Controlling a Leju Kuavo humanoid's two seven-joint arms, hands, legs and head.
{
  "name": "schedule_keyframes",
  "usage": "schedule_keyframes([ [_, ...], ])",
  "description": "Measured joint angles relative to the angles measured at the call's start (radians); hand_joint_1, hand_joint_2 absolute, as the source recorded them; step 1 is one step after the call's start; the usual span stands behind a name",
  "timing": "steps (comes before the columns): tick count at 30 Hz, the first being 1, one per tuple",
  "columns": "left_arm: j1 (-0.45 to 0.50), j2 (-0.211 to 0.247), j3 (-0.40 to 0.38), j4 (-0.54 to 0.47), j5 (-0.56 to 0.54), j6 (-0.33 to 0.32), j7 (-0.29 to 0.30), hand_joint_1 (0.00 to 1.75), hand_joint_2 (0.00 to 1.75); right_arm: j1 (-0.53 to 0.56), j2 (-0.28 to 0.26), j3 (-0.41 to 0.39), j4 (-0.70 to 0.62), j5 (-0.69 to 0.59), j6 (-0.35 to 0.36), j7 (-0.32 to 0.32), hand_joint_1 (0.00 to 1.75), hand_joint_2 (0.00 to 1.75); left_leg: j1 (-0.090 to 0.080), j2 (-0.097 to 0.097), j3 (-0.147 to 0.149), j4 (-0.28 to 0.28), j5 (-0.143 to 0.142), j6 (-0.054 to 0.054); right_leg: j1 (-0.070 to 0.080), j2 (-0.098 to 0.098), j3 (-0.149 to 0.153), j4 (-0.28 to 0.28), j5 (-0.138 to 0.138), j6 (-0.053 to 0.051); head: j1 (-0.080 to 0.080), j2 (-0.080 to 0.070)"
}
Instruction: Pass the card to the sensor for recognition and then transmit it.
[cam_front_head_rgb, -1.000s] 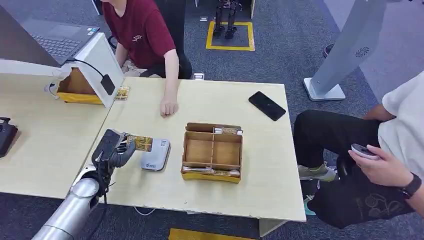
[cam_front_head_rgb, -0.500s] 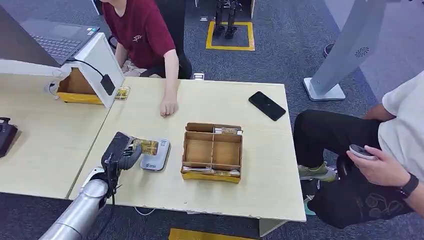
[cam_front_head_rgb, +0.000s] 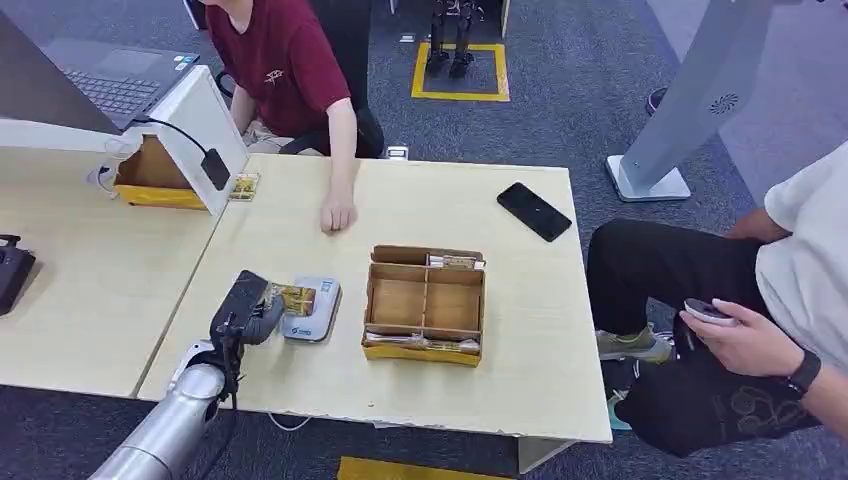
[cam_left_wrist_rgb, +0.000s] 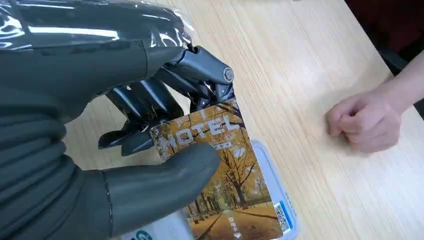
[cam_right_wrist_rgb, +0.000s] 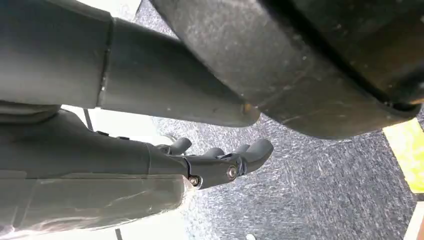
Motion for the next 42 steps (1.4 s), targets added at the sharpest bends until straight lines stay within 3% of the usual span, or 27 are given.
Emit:
schedule_keyframes([
  [14, -0.018, -0.016, 0.0, 0.065, -0.034, 0.01, -0.009, 1.75, 1.75, -0.001, 0.0, 0.0, 0.0, 0.003, 0.002, 0.0, 0.0, 0.0, 0.0, 0.0, 0.0, 0.0, 0.0, 0.0, 0.0, 0.0, 0.0, 0.0, 0.0, 0.0, 0.0, 0.0],
  [29, -0.054, -0.059, -0.058, 0.178, -0.28, 0.198, 0.037, 1.75, 1.75, -0.005, 0.0, 0.0, 0.0, 0.018, 0.011, 0.0, 0.0, 0.0, 0.0, 0.0, 0.002, 0.0, 0.0, 0.0, 0.0, 0.0, 0.003, 0.0, 0.0, 0.0, 0.0, 0.0],
  [38, -0.069, -0.073, -0.058, 0.211, -0.27, 0.169, 0.019, 1.75, 1.75, -0.005, 0.0, 0.0, 0.0, 0.019, 0.011, 0.0, 0.0, 0.0, 0.0, -0.002, 0.005, 0.0, 0.0, 0.0, 0.0, -0.003, 0.006, 0.0, 0.0, 0.0, 0.0, 0.0],
  [42, -0.07, -0.074, -0.058, 0.211, -0.225, 0.122, -0.006, 1.75, 1.75, -0.005, 0.0, 0.0, 0.0, 0.019, 0.011, 0.0, 0.0, 0.0, 0.0, -0.002, 0.006, 0.0, 0.0, 0.0, 0.0, -0.003, 0.007, 0.0, 0.0, 0.0, 0.0, 0.0],
])
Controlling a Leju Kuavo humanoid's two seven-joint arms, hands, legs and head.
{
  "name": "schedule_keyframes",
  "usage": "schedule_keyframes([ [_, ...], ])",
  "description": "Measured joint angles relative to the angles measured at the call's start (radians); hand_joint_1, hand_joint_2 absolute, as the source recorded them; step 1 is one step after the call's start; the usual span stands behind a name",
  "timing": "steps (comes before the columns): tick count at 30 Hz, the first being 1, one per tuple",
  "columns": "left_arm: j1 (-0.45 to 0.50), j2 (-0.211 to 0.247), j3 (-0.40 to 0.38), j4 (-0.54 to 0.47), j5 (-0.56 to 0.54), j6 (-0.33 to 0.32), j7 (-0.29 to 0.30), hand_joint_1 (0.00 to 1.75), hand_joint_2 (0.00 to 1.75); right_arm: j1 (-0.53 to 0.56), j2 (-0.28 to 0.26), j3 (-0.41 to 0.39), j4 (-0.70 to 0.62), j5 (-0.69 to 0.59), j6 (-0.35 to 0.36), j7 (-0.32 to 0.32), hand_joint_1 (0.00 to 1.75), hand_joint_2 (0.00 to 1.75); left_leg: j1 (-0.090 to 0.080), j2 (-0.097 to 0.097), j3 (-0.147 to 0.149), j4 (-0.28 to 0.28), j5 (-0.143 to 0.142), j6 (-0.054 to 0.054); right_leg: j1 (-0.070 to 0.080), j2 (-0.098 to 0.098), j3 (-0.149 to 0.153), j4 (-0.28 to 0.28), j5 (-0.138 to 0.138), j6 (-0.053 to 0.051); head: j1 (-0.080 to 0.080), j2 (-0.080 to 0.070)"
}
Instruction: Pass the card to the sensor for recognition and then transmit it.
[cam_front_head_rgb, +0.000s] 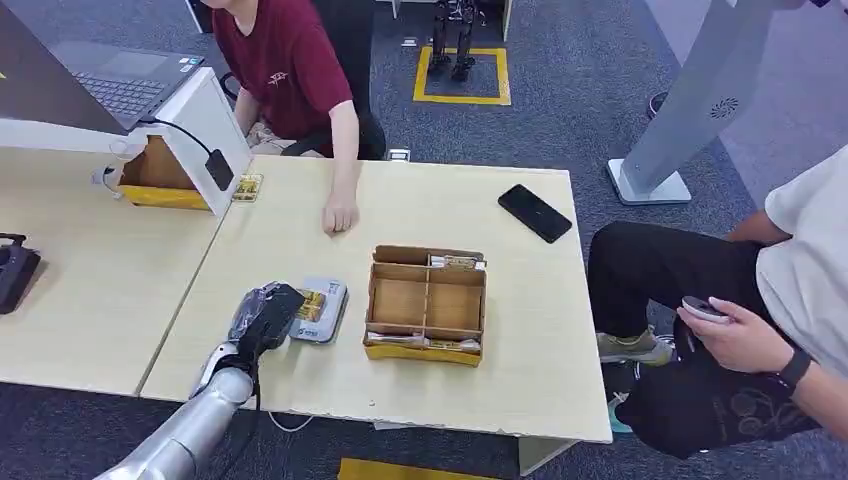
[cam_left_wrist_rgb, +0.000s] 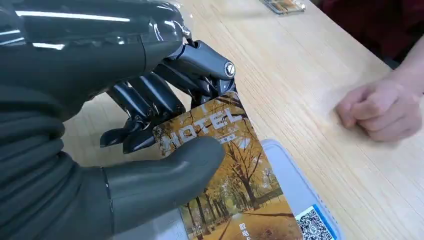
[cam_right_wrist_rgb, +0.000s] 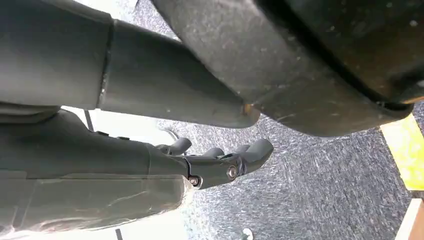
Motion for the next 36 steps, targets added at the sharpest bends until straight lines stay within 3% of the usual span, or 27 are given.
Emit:
schedule_keyframes([
  [6, 0.013, -0.004, 0.022, -0.022, 0.157, -0.106, -0.072, 1.75, 1.75, 0.001, 0.0, 0.0, 0.0, 0.0, -0.003, -0.002, 0.0, 0.0, 0.0, 0.0, 0.001, 0.0, 0.0, 0.0, 0.0, 0.0, 0.0, 0.0, 0.0, 0.0, 0.0, 0.0],
  [8, 0.039, -0.01, 0.05, -0.063, 0.274, -0.13, -0.113, 1.75, 1.75, 0.001, 0.0, 0.0, 0.0, 0.0, -0.005, -0.003, 0.0, 0.0, 0.0, 0.0, 0.0, 0.0, 0.0, 0.0, 0.0, 0.0, 0.0, 0.0, 0.0, 0.0, 0.0, 0.0],
  [11, 0.074, -0.027, 0.095, -0.135, 0.432, -0.162, -0.118, 1.75, 1.75, 0.002, 0.0, 0.0, 0.0, 0.0, -0.008, -0.003, 0.0, 0.0, 0.0, 0.0, -0.001, 0.0, 0.0, 0.0, 0.0, 0.001, -0.002, 0.0, 0.0, 0.0, 0.0, 0.0],
  [13, 0.085, -0.034, 0.121, -0.18, 0.523, -0.165, -0.113, 1.75, 1.75, 0.002, 0.0, 0.0, 0.0, 0.0, -0.008, -0.003, 0.0, 0.0, 0.0, 0.001, -0.002, 0.0, 0.0, 0.0, 0.0, 0.001, -0.003, 0.0, 0.0, 0.0, 0.0, 0.0],
  [16, 0.084, -0.048, 0.163, -0.236, 0.584, -0.118, -0.142, 1.75, 1.75, 0.002, 0.0, 0.0, 0.0, 0.005, -0.008, -0.003, 0.0, 0.0, 0.0, 0.0, -0.002, 0.0, 0.0, 0.0, 0.0, 0.001, -0.003, 0.0, 0.0, 0.0, 0.0, 0.0],
  [21, 0.072, -0.076, 0.219, -0.291, 0.54, 0.022, -0.262, 1.75, 1.75, -0.001, -0.001, 0.0, 0.0, 0.023, -0.004, -0.006, 0.0, 0.0, 0.0, 0.0, -0.003, 0.0, 0.0, 0.0, 0.0, 0.001, -0.004, 0.0, 0.0, 0.0, 0.0, 0.0],
  [26, 0.042, -0.082, 0.225, -0.285, 0.344, 0.165, -0.303, 1.75, 1.75, -0.005, -0.003, 0.002, 0.0, 0.044, 0.005, -0.014, 0.0, 0.0, 0.0, 0.0, -0.003, 0.0, 0.0, 0.0, 0.0, 0.001, -0.004, 0.0, 0.0, 0.0, 0.0, 0.0],
  [31, -0.012, -0.081, 0.227, -0.213, 0.19, 0.284, -0.339, 1.75, 1.75, -0.01, -0.006, 0.007, 0.0, 0.059, 0.014, -0.021, 0.0, 0.0, 0.0, 0.001, -0.003, 0.0, 0.0, 0.0, 0.0, 0.001, -0.004, 0.0, 0.0, 0.0, 0.0, 0.0],
  [36, -0.048, -0.087, 0.258, -0.147, 0.119, 0.319, -0.364, 1.75, 1.75, -0.012, -0.007, 0.01, 0.0, 0.064, 0.015, -0.023, 0.0, 0.0, 0.0, 0.001, -0.003, 0.0, 0.0, 0.0, 0.0, 0.001, -0.004, 0.0, 0.0, 0.0, 0.0, 0.0],
])
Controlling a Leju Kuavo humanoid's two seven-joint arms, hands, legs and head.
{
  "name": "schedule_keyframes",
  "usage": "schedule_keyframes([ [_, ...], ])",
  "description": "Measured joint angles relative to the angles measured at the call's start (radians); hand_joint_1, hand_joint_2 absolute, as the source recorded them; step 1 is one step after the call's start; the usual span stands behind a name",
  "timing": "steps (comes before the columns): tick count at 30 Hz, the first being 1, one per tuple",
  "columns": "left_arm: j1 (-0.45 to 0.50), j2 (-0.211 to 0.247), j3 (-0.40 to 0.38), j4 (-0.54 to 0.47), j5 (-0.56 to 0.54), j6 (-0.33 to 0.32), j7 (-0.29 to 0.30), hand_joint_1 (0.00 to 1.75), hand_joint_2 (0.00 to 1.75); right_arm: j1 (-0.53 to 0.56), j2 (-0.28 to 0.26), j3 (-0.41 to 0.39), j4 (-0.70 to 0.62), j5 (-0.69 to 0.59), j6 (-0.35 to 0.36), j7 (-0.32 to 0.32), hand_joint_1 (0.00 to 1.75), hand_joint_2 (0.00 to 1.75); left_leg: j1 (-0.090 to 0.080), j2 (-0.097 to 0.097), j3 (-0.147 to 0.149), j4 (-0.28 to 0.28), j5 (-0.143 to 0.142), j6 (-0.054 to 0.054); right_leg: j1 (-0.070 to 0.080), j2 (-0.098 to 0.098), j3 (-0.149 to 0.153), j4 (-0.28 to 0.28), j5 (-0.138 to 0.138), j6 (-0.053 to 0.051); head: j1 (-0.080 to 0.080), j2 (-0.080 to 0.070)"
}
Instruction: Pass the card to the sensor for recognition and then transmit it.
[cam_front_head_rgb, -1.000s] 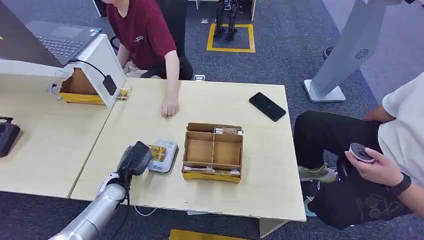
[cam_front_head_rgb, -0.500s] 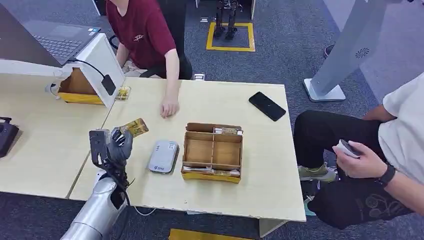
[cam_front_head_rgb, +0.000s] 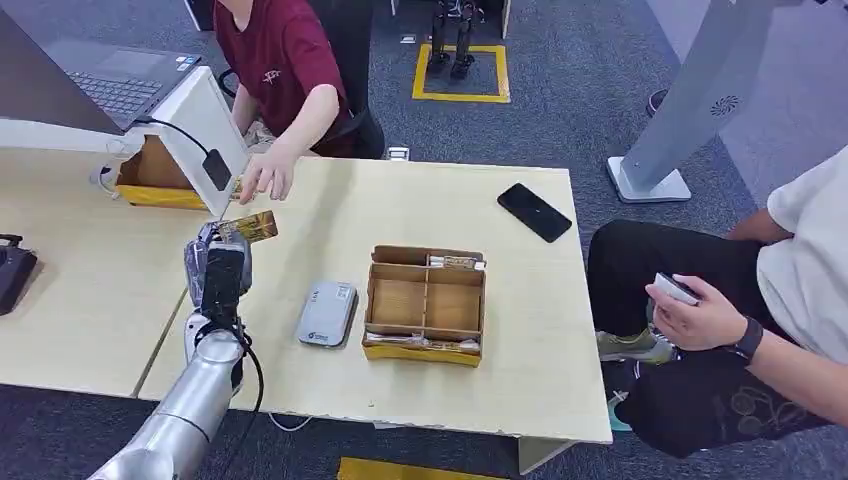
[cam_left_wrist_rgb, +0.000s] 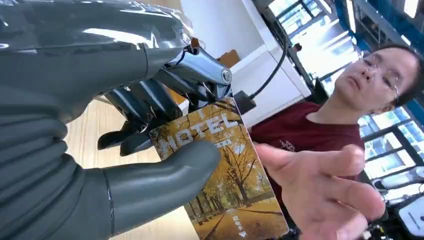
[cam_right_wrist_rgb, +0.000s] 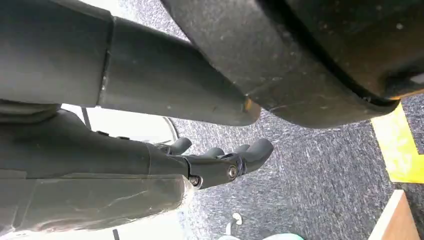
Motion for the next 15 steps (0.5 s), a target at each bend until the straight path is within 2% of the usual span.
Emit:
schedule_keyframes([
  [9, -0.009, -0.015, 0.019, 0.034, -0.004, 0.0, -0.003, 1.75, 1.75, -0.001, 0.0, 0.003, 0.0, 0.0, 0.0, 0.0, 0.0, 0.0, 0.0, 0.0, -0.001, 0.0, 0.0, 0.0, 0.0, 0.0, -0.001, 0.0, 0.0, 0.0, 0.0, 0.0],
  [10, -0.009, -0.016, 0.02, 0.037, -0.004, 0.0, -0.003, 0.0, 1.75, -0.001, 0.0, 0.003, 0.0, 0.0, 0.0, 0.0, 0.0, 0.0, 0.0, 0.0, -0.001, 0.0, 0.0, 0.0, 0.0, 0.0, -0.001, 0.0, 0.0, 0.0, 0.0, 0.0],
  [15, -0.01, -0.021, 0.026, 0.044, -0.004, -0.013, -0.012, 0.0, 1.75, -0.001, 0.0, 0.003, 0.0, 0.001, 0.001, 0.0, 0.0, 0.0, 0.0, 0.0, -0.001, 0.0, 0.0, 0.0, 0.0, 0.0, -0.001, 0.0, 0.0, 0.0, 0.0, 0.0],
])
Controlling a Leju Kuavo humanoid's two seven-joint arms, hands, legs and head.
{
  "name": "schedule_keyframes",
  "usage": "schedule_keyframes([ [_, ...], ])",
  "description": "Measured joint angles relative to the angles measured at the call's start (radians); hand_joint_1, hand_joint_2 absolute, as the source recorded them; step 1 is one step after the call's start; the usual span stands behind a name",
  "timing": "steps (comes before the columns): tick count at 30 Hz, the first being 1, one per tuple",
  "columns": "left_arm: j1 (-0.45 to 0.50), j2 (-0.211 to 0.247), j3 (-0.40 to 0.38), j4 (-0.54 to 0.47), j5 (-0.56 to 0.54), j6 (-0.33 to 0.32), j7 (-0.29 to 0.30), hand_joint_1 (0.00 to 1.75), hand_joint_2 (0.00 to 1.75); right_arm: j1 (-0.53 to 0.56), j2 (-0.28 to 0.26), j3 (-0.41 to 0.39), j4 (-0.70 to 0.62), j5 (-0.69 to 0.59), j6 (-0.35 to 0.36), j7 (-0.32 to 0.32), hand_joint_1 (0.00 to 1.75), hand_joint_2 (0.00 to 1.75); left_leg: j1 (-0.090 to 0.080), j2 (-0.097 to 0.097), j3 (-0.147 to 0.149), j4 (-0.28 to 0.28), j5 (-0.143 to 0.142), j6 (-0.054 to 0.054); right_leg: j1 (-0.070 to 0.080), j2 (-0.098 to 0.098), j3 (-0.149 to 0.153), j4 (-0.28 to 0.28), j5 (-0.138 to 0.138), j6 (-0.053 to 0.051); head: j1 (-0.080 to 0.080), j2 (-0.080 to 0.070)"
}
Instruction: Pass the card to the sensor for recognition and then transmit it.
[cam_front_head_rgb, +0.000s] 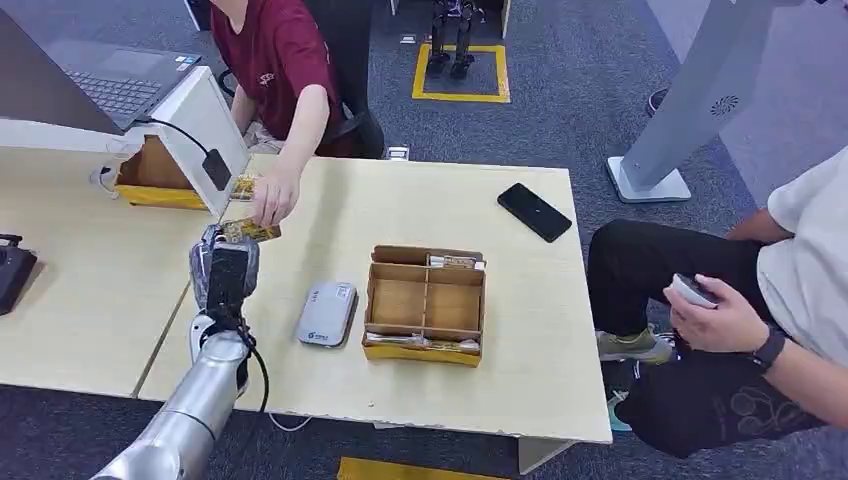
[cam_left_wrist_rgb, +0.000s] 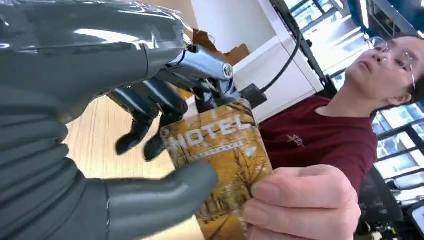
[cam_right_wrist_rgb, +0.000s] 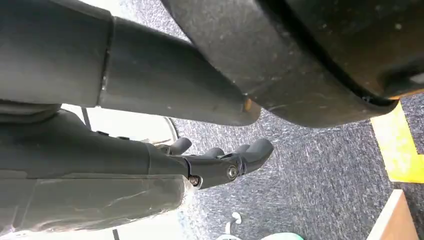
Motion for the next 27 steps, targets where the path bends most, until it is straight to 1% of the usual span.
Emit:
schedule_keyframes([
  [3, 0.0, -0.002, 0.006, 0.0, 0.028, -0.029, -0.003, 0.0, 1.75, 0.0, 0.0, 0.0, 0.0, 0.0, 0.0, 0.001, 0.0, 0.0, 0.0, 0.0, 0.0, 0.0, 0.0, 0.0, 0.0, 0.0, 0.0, 0.0, 0.0, 0.0, 0.0, 0.0],
  [6, 0.001, -0.007, 0.009, -0.003, 0.074, -0.076, 0.016, 0.0, 1.75, 0.001, 0.0, 0.0, 0.0, -0.007, -0.004, 0.003, 0.0, 0.0, 0.0, 0.0, 0.0, 0.0, 0.0, 0.0, 0.0, 0.0, 0.0, 0.0, 0.0, 0.0, 0.0, 0.0],
  [14, 0.001, -0.007, 0.009, -0.004, 0.079, -0.081, 0.018, 0.0, 1.75, 0.001, 0.0, 0.0, 0.0, -0.008, -0.004, 0.003, 0.0, 0.0, 0.0, 0.0, 0.0, 0.0, 0.0, 0.0, 0.0, 0.0, 0.0, 0.0, 0.0, 0.0, 0.0, 0.0],
  [17, 0.02, -0.007, 0.01, -0.035, 0.096, -0.112, 0.024, 0.0, 1.75, 0.003, 0.0, -0.002, 0.0, -0.016, -0.006, 0.003, 0.0, 0.0, 0.0, 0.0, -0.001, 0.0, 0.0, 0.0, 0.0, 0.0, 0.0, 0.0, 0.0, 0.0, 0.0, 0.0],
  [18, 0.039, -0.004, 0.01, -0.068, 0.101, -0.129, 0.024, 0.0, 1.75, 0.004, 0.0, -0.003, 0.0, -0.019, -0.007, 0.003, 0.0, 0.0, 0.0, 0.001, -0.001, 0.0, 0.0, 0.0, 0.0, 0.001, 0.0, 0.0, 0.0, 0.0, 0.0, 0.0],
  [19, 0.114, 0.012, 0.009, -0.191, 0.119, -0.181, 0.024, 0.0, 1.75, 0.007, 0.0, -0.008, 0.0, -0.034, -0.007, 0.003, 0.0, 0.0, 0.0, 0.002, 0.0, 0.0, -0.001, 0.0, 0.0, 0.002, 0.0, 0.0, 0.0, 0.0, 0.0, 0.0],
  [20, 0.244, 0.042, -0.008, -0.377, 0.132, -0.256, 0.027, 0.0, 1.75, 0.011, 0.0, -0.016, 0.0, -0.044, -0.007, 0.006, 0.0, 0.0, 0.0, 0.002, -0.001, 0.0, -0.002, 0.0, 0.0, 0.003, -0.001, 0.0, -0.001, 0.0, 0.0, 0.0],
  [21, 0.398, 0.079, -0.066, -0.584, 0.112, -0.292, 0.009, 0.0, 1.75, 0.012, 0.0, -0.022, -0.001, -0.05, -0.009, 0.019, 0.0, 0.0, 0.0, 0.002, -0.001, 0.0, -0.003, 0.0, 0.0, 0.003, -0.001, -0.001, -0.003, 0.0, 0.0, 0.0],
  [22, 0.516, 0.111, -0.163, -0.733, 0.059, -0.272, -0.024, 0.0, 1.75, 0.014, 0.002, -0.032, -0.002, -0.051, -0.01, 0.029, 0.0, 0.0, 0.0, 0.002, -0.001, 0.0, -0.004, 0.001, 0.0, 0.002, -0.001, -0.001, -0.003, 0.0, 0.0, 0.0],
  [23, 0.536, 0.121, -0.2, -0.757, 0.007, -0.226, -0.026, 0.0, 1.75, 0.014, 0.003, -0.034, -0.002, -0.051, -0.009, 0.034, 0.0, 0.0, 0.0, 0.002, -0.001, 0.0, -0.004, 0.001, 0.0, 0.002, -0.001, -0.001, -0.003, 0.0, 0.0, 0.0],
  [25, 0.562, 0.15, -0.285, -0.78, -0.131, -0.089, -0.005, 0.0, 1.75, 0.014, 0.004, -0.037, -0.002, -0.051, -0.008, 0.037, 0.0, 0.0, 0.0, 0.001, 0.0, 0.0, -0.004, 0.001, 0.0, 0.002, 0.0, -0.001, -0.003, 0.0, 0.0, 0.0],
  [26, 0.571, 0.17, -0.326, -0.786, -0.183, -0.037, 0.006, 0.0, 1.75, 0.014, 0.005, -0.038, -0.002, -0.05, -0.007, 0.04, 0.0, 0.0, 0.0, 0.002, 0.0, 0.0, -0.004, 0.001, 0.0, 0.002, 0.0, -0.001, -0.003, 0.0, 0.0, 0.0],
  [27, 0.582, 0.181, -0.358, -0.79, -0.264, -0.005, 0.024, 0.0, 1.75, 0.014, 0.005, -0.039, -0.003, -0.05, -0.007, 0.042, 0.0, 0.0, 0.0, 0.002, 0.0, 0.0, -0.004, 0.001, 0.0, 0.002, 0.0, -0.001, -0.003, 0.0, 0.0, 0.0],
])
